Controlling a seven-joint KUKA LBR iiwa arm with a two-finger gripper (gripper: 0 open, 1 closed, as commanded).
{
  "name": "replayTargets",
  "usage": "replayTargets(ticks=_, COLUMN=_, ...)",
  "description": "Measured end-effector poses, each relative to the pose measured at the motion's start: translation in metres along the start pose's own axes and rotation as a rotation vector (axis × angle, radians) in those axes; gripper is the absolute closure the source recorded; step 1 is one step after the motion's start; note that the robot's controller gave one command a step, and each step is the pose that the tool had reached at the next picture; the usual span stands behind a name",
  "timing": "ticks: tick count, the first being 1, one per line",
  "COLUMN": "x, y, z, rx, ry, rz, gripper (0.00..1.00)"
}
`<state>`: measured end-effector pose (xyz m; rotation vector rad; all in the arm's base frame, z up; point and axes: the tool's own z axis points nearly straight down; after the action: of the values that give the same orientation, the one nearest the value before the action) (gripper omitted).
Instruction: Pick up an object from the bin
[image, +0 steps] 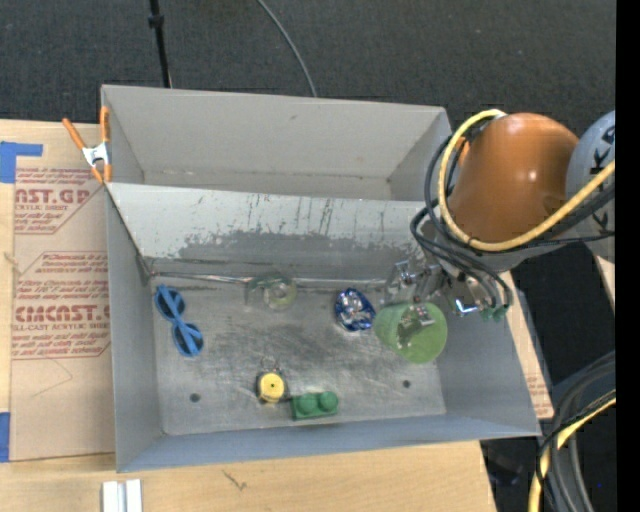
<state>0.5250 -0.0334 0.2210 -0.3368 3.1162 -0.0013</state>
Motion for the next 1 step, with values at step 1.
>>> replayTargets(ticks=1, x=-0.0151, y=-0.0432, z=0.0665, rx=-0.004, ry=0.008, rz=-0.398, gripper=1.0)
